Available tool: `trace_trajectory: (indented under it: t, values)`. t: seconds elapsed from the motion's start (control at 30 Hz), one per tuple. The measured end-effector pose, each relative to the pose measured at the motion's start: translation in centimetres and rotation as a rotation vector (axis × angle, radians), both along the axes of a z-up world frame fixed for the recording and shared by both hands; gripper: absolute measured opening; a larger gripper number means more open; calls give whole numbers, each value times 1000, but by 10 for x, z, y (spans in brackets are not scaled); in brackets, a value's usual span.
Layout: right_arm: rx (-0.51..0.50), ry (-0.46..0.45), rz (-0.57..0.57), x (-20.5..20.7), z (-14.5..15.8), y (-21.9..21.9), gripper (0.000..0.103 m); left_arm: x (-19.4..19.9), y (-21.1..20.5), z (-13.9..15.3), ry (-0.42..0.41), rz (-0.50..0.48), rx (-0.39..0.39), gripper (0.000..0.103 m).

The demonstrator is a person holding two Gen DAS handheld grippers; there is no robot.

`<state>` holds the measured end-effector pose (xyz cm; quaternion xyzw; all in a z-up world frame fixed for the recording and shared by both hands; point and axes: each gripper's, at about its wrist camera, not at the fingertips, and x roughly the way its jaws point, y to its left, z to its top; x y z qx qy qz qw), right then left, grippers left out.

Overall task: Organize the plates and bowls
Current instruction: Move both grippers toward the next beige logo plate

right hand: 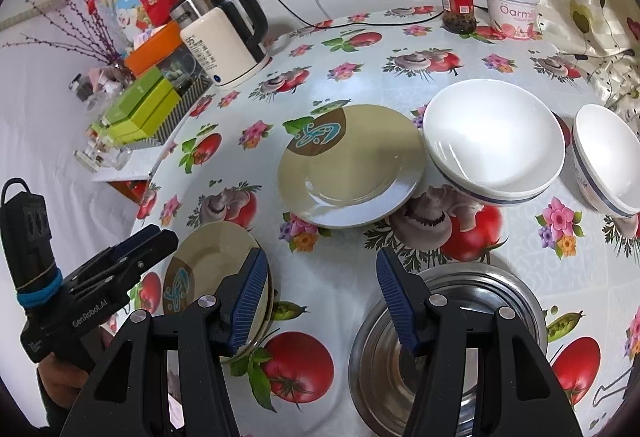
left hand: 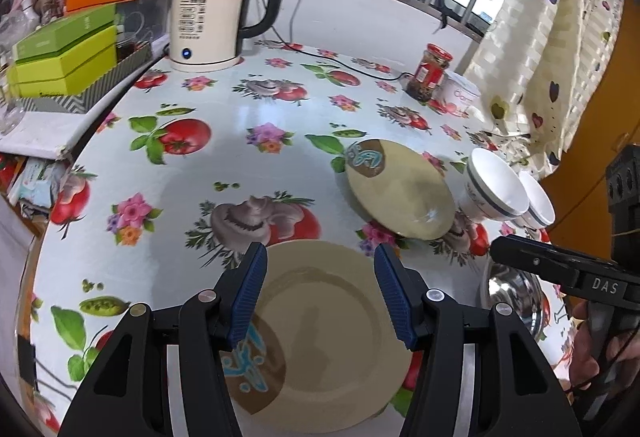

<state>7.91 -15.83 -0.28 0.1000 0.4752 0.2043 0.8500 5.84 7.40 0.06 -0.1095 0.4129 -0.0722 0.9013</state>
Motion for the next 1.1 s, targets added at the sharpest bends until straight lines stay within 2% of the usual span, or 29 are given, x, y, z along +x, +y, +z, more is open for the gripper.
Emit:
trace_trajectory:
  t: [0.27, 0.6, 0.83, 1.1]
  values:
    - [10, 18, -22, 12, -4, -2, 57, 20, -7, -1, 24, -27, -37, 57]
    - [25, 56, -75, 32, -16, -7, 57, 59, -14, -4, 60, -96, -47, 57]
    - [17, 84, -109, 45, -25, -10, 57, 95, -26, -13, 117, -167, -53, 57]
    - [-19, 111, -138, 59, -31, -10, 57, 130, -35, -26, 174, -204, -56, 57]
